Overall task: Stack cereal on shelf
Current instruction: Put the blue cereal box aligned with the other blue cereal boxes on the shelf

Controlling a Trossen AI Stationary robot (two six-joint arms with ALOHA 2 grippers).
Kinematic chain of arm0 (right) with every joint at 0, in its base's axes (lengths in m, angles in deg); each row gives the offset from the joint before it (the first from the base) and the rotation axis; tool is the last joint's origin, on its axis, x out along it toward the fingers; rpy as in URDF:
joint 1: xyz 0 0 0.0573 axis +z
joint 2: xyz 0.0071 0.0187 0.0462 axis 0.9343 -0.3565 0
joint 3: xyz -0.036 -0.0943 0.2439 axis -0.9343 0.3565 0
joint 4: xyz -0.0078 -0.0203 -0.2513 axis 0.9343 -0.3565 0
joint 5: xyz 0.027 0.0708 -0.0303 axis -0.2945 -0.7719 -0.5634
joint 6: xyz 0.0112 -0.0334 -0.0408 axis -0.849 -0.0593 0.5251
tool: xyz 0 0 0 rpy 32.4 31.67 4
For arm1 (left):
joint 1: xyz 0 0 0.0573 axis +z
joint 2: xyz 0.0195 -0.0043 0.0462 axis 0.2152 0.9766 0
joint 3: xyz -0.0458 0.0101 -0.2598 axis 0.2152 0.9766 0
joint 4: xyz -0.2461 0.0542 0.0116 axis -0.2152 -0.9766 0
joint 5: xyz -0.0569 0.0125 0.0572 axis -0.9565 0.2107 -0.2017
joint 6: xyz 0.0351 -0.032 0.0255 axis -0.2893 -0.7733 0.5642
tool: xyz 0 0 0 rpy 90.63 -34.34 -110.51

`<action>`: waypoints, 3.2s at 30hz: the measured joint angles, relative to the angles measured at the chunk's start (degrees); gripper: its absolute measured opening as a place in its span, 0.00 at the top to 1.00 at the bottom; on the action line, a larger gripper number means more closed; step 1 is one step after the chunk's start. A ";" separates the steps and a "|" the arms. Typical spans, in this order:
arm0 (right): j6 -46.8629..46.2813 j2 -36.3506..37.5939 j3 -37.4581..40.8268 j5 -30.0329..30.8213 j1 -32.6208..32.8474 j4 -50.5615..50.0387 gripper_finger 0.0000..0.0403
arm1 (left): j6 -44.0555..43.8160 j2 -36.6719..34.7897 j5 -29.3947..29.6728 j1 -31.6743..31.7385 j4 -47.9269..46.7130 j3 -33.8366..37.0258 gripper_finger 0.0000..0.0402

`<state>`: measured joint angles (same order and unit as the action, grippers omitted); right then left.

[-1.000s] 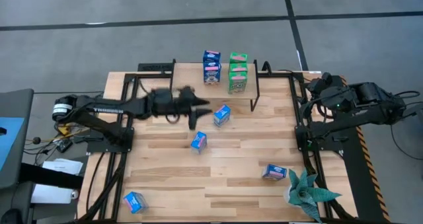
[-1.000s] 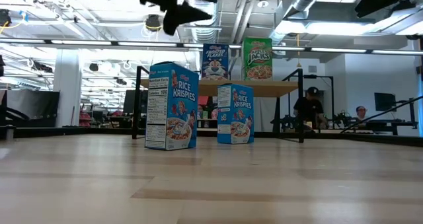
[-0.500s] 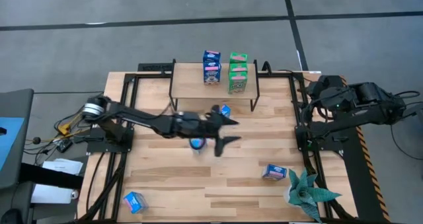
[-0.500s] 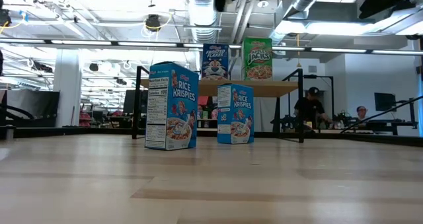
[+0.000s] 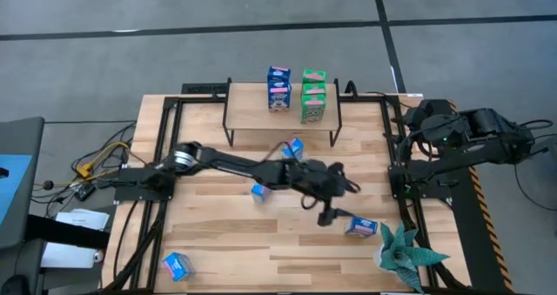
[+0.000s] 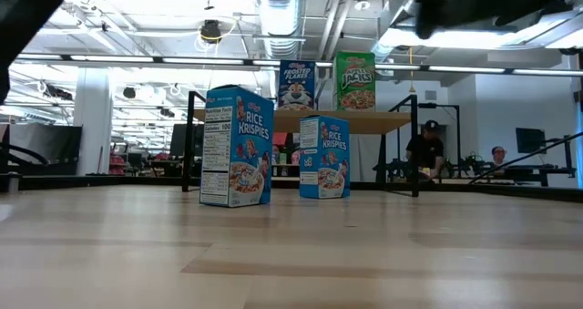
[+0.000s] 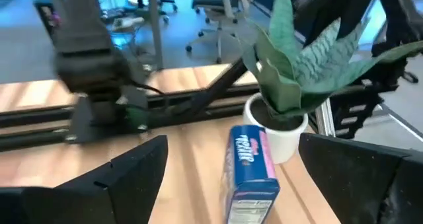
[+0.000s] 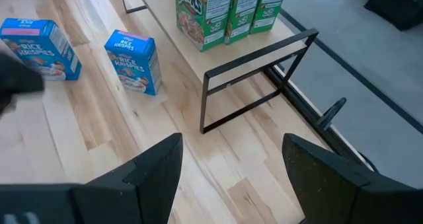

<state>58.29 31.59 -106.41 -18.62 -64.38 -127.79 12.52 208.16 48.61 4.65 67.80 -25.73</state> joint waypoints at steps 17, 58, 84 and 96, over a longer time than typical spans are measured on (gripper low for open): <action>-0.87 0.00 0.00 -0.61 0.00 0.09 0.29 | 0.96 11.52 6.54 -3.69 -5.23 -11.16 0.17; -0.68 0.00 0.00 -0.59 0.02 -2.86 0.29 | 0.23 15.32 3.20 -3.12 -1.43 -12.05 0.17; 0.20 0.00 0.00 -0.48 0.02 -2.82 0.29 | 0.42 15.32 2.51 -3.12 -2.91 -12.04 0.38; 0.17 0.00 0.00 -0.42 0.02 -2.84 0.29 | 0.23 15.32 2.49 -3.12 -2.90 -12.04 0.46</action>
<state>58.47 31.59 -106.41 -19.04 -64.36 -130.63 12.75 223.48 51.10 1.53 64.90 -37.77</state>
